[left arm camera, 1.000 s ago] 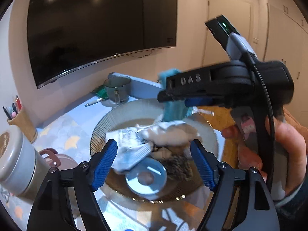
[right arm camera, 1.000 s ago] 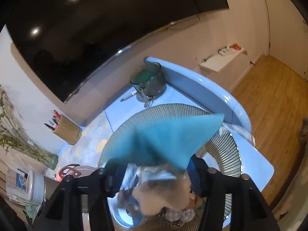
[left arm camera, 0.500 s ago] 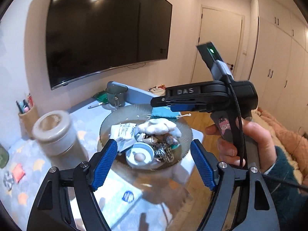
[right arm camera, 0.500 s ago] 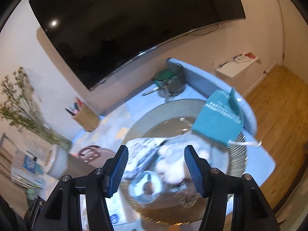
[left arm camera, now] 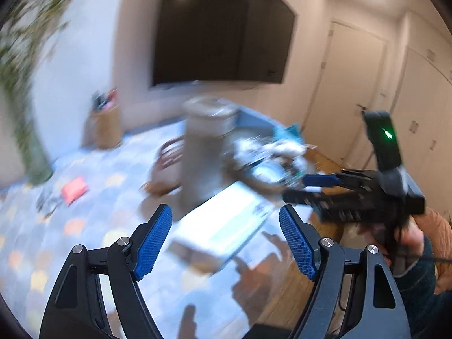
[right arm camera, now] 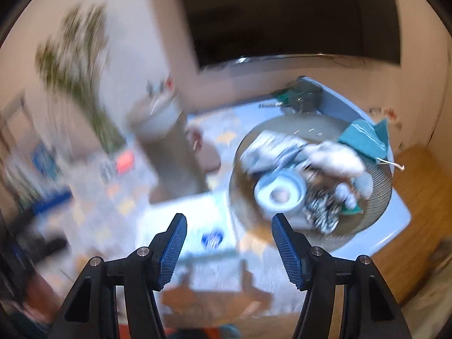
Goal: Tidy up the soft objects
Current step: 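Move both open tools back over the table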
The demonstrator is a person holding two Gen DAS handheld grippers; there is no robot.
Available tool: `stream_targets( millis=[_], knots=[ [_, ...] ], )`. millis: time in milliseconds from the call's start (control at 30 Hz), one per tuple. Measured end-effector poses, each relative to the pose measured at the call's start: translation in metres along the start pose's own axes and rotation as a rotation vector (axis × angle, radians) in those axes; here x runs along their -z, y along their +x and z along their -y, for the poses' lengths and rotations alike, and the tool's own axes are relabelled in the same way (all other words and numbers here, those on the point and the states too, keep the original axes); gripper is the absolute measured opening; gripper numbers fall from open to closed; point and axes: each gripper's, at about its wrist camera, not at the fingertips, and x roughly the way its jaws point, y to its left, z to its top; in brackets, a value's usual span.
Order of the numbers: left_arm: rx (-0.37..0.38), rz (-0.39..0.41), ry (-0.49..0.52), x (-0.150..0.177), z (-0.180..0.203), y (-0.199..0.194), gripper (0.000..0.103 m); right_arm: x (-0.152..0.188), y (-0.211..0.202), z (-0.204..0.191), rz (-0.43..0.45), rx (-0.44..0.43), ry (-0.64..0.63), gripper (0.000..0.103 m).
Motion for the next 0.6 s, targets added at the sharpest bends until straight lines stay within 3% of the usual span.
stream_targets(
  millis=[167,367,500,600],
  knots=[
    [-0.171,-0.052,-0.110,0.027,-0.075,-0.017,0.077,0.019,0.029,-0.083,-0.066,-0.033,-0.192,0.061],
    [-0.438,-0.065,-0.247,0.061,-0.169,-0.046,0.077,0.014,0.055,-0.181,-0.027,-0.076,-0.351,0.063],
    [-0.527,-0.092,-0.363,0.088,-0.217,-0.049,0.077,0.002,0.091,-0.227,-0.037,-0.147,-0.348,0.078],
    [-0.556,-0.107,-0.393,0.103,-0.238,-0.046,0.077,-0.005,0.128,-0.240,-0.032,-0.160,-0.281,0.078]
  ],
)
